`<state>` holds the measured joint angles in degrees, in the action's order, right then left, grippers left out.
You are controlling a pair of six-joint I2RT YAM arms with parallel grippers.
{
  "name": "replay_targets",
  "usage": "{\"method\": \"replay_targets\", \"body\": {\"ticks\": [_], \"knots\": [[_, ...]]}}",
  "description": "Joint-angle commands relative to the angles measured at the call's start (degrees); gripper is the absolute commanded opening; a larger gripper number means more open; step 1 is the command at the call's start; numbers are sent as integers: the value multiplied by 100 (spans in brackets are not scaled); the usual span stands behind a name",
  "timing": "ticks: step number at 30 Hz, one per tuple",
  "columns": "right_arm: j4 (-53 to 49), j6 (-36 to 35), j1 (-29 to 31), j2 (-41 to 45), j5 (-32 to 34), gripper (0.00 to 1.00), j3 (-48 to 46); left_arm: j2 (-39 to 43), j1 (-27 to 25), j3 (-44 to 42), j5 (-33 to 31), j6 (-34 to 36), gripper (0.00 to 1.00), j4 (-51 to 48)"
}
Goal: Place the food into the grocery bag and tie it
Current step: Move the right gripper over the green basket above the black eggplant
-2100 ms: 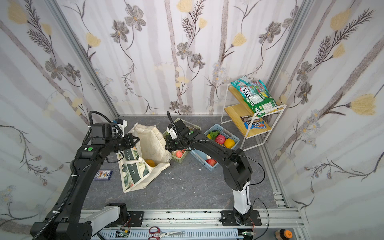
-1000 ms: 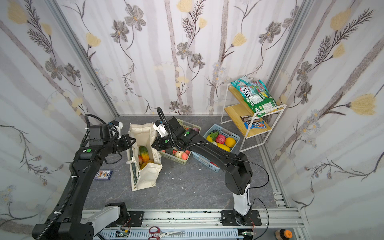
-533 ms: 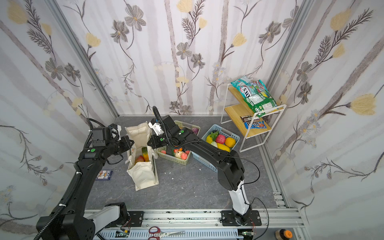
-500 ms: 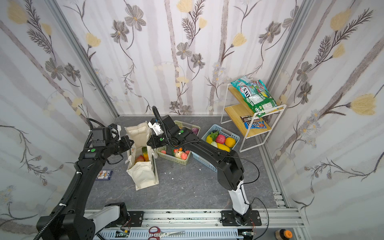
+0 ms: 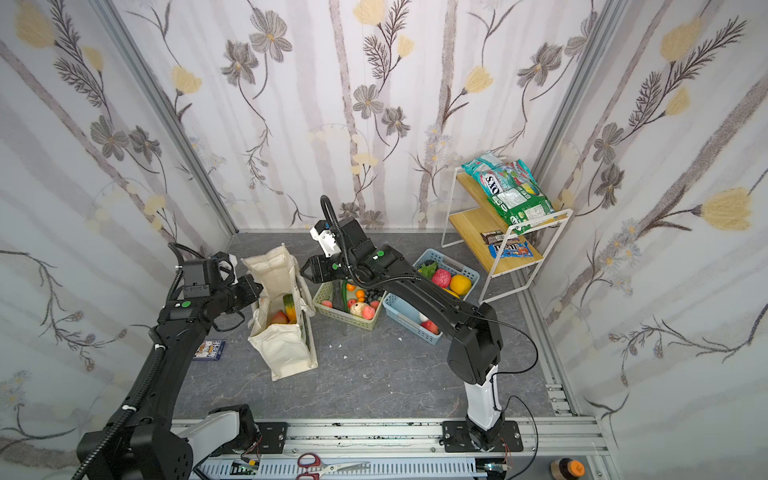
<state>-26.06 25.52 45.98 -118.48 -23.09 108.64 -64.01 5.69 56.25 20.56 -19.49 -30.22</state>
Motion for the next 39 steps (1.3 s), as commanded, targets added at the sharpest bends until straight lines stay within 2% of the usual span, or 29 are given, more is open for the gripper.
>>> {"method": "replay_targets", "body": {"ticks": [1, 6, 10, 19, 39], "knots": [[-65, -100, -202, 133, 576, 56, -140, 20, 28, -9, 40, 24, 0, 7], [-163, -117, -439, -53, 1218, 54, -360, 42, 21, 8, 128, -3, 0, 20], [-214, -170, -528, -365, 1444, 55, -339, 98, 25, -2, 168, 6, 0, 16], [-520, -264, -549, -1269, 1490, 52, 91, 204, 25, -20, 259, -27, 0, 25], [-500, -254, -374, -2361, 1152, 53, 523, 284, 23, 176, 458, -21, 0, -100]]}}
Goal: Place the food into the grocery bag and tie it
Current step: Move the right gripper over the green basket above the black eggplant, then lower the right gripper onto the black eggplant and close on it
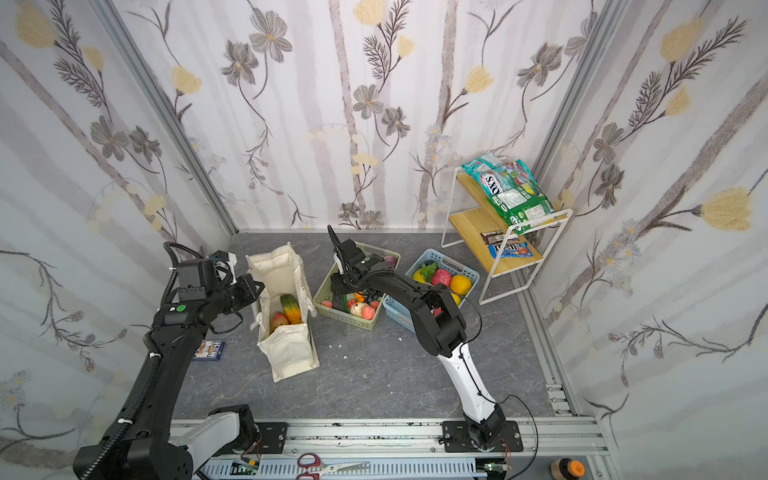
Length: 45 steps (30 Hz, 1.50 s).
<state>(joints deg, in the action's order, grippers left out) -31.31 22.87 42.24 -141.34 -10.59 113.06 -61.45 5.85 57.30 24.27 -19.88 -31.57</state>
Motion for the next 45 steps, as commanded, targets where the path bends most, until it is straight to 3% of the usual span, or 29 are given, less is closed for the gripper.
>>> {"method": "replay_targets", "body": {"ticks": [1, 16, 27, 45], "knots": [[21, 25, -1, -110, -106, 52, 86, 27, 13, 79, 87, 19, 0, 26], [165, 158, 23, -434, -334, 48, 125, -33, 4, 119, 148, 32, 0, 47], [263, 277, 33, -518, -453, 35, 125, -16, 9, 113, 166, 28, 0, 71], [296, 284, -84, 185, -418, 31, -64, -33, 6, 92, 226, 2, 0, 120]]}}
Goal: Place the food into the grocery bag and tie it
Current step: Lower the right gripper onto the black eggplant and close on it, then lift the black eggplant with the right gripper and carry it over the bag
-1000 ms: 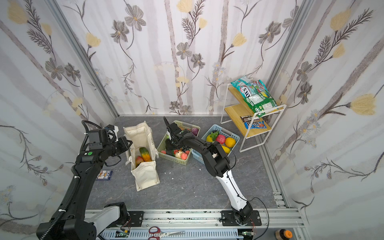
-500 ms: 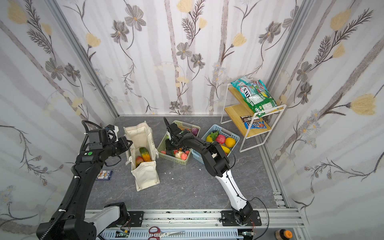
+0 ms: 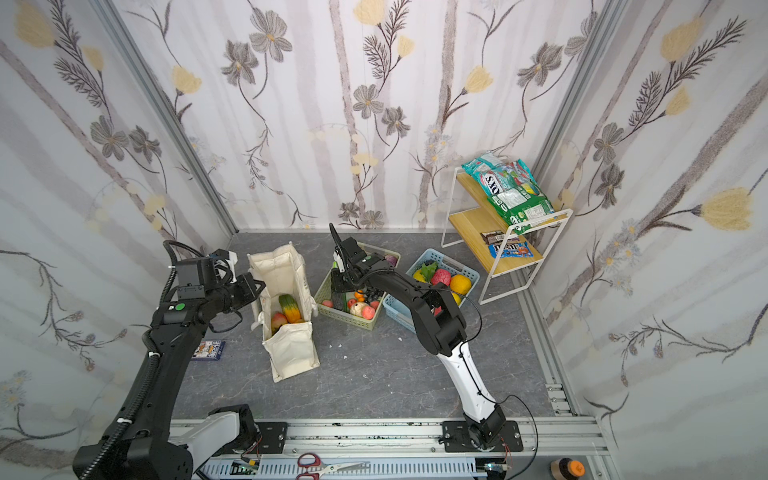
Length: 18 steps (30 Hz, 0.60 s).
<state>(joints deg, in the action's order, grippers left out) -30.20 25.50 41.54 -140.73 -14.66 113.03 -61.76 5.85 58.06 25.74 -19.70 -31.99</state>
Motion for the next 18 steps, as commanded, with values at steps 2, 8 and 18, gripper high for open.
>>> {"method": "replay_targets", "body": {"ticks": [2, 8, 18], "knots": [[197, 26, -30, 172, -12, 31, -96, -3, 10, 8, 90, -31, 0, 184], [202, 25, -67, 257, -10, 31, -94, -36, 11, 12, 98, -34, 0, 219], [216, 41, -106, 433, -2, 31, -82, -73, -4, 27, 133, -25, 0, 234]]}}
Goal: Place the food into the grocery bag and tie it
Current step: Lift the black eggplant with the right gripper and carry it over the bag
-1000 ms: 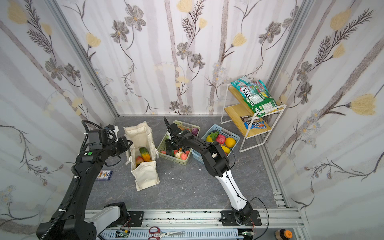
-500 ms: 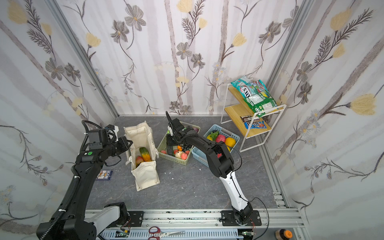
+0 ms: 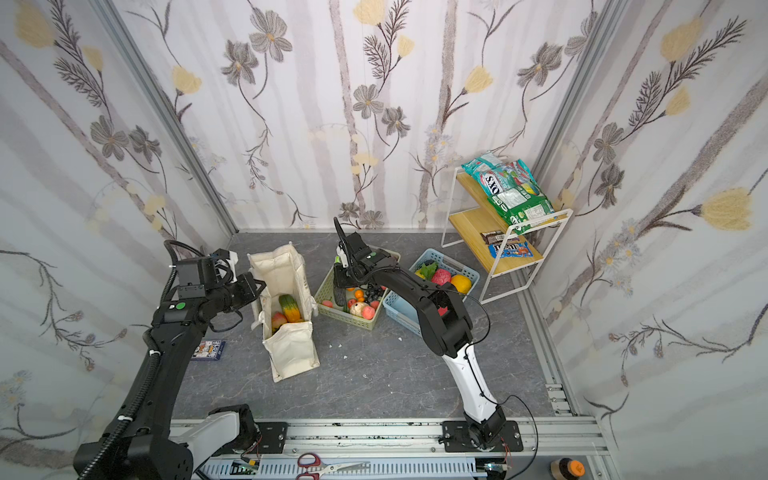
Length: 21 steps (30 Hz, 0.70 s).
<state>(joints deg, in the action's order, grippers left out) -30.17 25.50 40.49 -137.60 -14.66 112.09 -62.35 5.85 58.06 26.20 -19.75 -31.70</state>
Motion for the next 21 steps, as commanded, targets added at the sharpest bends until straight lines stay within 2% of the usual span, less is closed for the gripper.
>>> {"method": "replay_targets", "body": {"ticks": [1, 21], "knots": [[219, 36, -3, 149, 3, 30, 12, -14, 0, 30, 92, -20, 0, 202], [123, 15, -38, 712, 33, 31, 28, -99, -12, 125, 130, -38, 0, 257]]}}
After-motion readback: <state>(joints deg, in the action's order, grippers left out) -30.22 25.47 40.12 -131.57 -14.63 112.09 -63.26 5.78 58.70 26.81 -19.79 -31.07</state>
